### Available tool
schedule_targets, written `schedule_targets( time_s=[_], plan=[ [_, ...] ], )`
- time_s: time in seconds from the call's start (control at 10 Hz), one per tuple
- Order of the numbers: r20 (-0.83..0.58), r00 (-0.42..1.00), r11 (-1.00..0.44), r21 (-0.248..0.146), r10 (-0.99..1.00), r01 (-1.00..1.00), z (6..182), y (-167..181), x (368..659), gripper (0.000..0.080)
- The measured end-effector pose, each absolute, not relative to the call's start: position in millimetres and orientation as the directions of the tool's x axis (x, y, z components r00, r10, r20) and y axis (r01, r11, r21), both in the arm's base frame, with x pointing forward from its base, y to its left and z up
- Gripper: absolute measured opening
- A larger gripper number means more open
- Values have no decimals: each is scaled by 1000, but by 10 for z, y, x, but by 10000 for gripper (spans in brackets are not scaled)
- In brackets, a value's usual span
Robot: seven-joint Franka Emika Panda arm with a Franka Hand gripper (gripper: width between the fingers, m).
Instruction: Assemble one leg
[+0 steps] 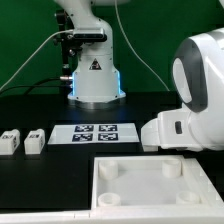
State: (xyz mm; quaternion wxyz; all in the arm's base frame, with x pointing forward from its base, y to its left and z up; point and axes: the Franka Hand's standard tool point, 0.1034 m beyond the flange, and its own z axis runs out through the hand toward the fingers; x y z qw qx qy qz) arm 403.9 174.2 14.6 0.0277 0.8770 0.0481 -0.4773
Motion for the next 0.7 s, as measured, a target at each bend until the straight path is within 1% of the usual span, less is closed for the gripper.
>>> schedule_targets(
  time_s=[0.1, 0.2, 0.3, 0.4, 0.5, 0.6, 0.7],
  plan=[
    [-817, 571, -993, -12, 79, 120, 344, 1723, 4142, 291],
    [-810, 579, -991, -26, 97, 129, 477, 1694, 4182, 291],
    [-765, 633, -990, -43, 119, 134, 553, 1694, 4344, 291],
    [-665, 735, -990, -49, 133, 135, 735, 1680, 4556, 291],
    [-578, 805, -990, -48, 136, 133, 935, 1638, 4620, 291],
    [-507, 849, -988, -56, 150, 141, 1072, 1615, 4717, 291],
    [-385, 909, -987, -67, 159, 145, 1193, 1605, 4924, 292]
  ],
)
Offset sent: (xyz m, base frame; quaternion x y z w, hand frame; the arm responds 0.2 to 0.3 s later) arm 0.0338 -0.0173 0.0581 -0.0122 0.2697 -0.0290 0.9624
